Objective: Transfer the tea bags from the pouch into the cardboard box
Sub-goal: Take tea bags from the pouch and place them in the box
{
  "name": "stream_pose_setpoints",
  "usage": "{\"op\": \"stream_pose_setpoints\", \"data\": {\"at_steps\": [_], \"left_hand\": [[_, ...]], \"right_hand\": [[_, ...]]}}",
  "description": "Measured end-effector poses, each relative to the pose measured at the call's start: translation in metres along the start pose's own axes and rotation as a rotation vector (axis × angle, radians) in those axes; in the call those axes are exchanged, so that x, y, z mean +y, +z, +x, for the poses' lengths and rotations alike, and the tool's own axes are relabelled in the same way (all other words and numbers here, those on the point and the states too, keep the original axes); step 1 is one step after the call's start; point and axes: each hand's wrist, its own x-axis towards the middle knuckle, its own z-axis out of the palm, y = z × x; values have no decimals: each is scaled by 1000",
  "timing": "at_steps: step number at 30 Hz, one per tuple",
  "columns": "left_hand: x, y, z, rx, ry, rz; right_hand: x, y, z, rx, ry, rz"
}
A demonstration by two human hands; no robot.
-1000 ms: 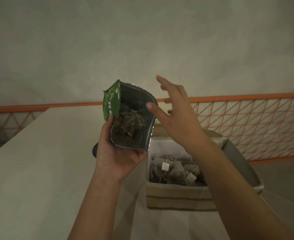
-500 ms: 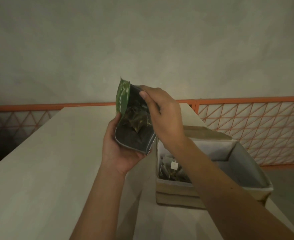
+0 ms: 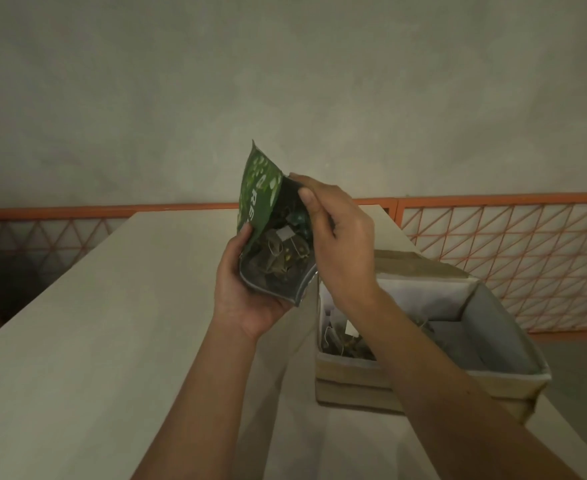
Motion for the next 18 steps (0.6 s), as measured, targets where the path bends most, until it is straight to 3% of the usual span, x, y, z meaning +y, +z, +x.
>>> {"op": "stream_pose_setpoints", "data": {"at_steps": [5,18], "left_hand": [[2,10,-3,-73,41,11],[-21,-7,-3,87,-96,-103]], "right_hand": [[-14,-8,1,99,-138,49],[8,-20,-14,-200,72,-99]]}}
